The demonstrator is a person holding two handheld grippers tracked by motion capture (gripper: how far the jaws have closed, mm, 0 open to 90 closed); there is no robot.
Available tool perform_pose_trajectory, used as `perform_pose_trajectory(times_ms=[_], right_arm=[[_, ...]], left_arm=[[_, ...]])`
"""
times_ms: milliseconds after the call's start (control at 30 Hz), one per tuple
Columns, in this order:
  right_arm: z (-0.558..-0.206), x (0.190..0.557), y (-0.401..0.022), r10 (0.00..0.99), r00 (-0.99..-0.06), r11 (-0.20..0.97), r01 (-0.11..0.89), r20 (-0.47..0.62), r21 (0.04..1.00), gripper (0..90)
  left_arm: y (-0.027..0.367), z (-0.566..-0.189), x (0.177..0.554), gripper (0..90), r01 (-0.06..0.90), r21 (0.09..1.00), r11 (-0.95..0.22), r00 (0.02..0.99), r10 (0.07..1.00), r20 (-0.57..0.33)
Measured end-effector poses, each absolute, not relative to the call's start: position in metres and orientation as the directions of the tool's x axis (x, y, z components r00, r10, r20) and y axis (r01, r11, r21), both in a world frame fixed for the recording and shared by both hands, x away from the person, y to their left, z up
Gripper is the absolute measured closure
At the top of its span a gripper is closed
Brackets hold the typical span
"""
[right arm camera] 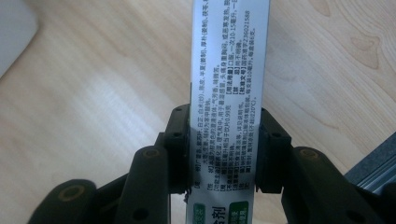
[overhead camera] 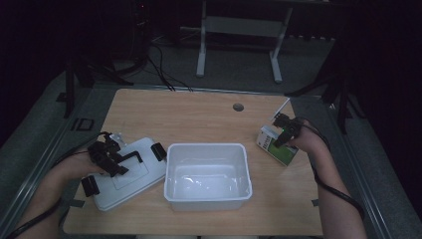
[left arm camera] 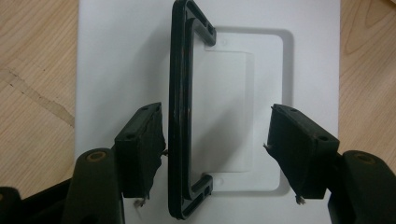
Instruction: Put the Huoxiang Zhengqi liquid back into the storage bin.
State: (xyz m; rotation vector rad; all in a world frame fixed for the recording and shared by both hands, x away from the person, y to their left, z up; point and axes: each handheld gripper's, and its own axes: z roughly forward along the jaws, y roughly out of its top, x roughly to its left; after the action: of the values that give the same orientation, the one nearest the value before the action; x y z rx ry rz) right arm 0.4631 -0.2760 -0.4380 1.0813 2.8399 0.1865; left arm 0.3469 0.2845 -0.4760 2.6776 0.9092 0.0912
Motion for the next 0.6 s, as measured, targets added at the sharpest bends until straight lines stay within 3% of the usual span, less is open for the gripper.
perform_pose_trajectory(times_ms=[367, 600], right_arm=[[-0.416, 0.439, -0.274, 0.574, -0.817, 0.816, 0.564, -0.055, 0.129, 63.9], [-0.384, 0.417, -0.269, 0.477, -0.876, 0.874, 0.463, -0.074, 0.147, 63.9]], left_arm=[[0.283, -0.474, 0.346, 36.6, 0.583, 0.312, -0.75, 0.796, 0.604, -0.035], [0.283, -0.472, 0.345, 36.6, 0.585, 0.307, -0.751, 0.795, 0.606, -0.032]])
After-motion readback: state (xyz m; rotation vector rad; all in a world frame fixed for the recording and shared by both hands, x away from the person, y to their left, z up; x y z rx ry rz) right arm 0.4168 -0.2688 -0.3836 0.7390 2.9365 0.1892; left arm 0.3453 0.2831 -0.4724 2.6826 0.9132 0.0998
